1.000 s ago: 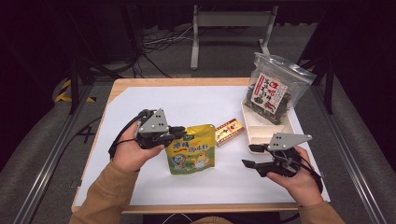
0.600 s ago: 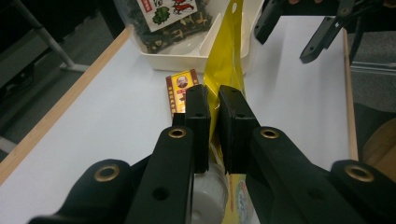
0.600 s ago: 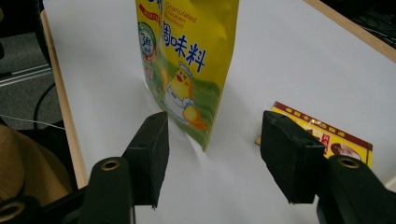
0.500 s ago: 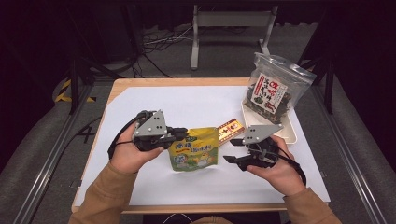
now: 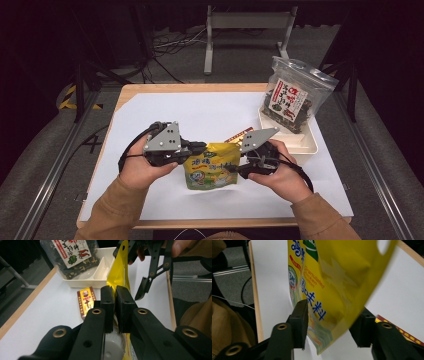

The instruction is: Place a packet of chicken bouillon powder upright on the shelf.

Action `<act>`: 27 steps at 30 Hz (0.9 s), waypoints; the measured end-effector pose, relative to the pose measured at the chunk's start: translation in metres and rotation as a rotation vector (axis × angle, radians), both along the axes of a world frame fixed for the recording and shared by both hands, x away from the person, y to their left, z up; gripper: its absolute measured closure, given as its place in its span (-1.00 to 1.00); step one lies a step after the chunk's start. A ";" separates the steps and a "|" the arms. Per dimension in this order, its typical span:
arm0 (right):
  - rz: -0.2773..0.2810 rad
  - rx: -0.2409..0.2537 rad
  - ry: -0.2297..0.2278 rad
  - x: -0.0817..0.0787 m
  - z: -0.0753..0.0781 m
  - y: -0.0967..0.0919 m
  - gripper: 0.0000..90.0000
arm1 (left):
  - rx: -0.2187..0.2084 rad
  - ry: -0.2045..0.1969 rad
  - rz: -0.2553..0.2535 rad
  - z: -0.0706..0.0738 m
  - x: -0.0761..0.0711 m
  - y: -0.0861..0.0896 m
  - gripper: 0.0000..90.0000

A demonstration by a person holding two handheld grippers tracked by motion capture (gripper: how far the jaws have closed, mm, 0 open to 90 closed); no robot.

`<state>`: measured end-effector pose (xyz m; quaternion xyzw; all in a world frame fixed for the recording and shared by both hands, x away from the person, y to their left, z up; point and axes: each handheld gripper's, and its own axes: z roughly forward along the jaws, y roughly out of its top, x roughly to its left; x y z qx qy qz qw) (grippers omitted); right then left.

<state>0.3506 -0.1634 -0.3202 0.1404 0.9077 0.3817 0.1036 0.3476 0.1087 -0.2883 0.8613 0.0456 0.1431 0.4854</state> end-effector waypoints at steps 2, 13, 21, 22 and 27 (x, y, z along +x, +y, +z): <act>0.011 -0.001 0.005 0.001 -0.001 0.002 0.36 | -0.003 -0.001 -0.007 0.000 -0.001 -0.002 0.90; 0.065 -0.010 0.034 0.002 0.000 0.007 0.99 | -0.022 0.012 -0.010 0.000 0.000 0.000 0.89; 0.065 -0.003 0.057 0.001 0.002 0.005 1.00 | -0.054 0.048 -0.011 0.000 0.001 0.002 0.79; 0.065 -0.002 0.062 0.001 0.002 0.004 1.00 | -0.064 0.056 -0.010 0.000 0.001 0.002 0.76; 0.065 0.006 0.076 0.000 0.005 0.001 1.00 | -0.090 0.061 -0.001 0.000 0.002 0.005 0.38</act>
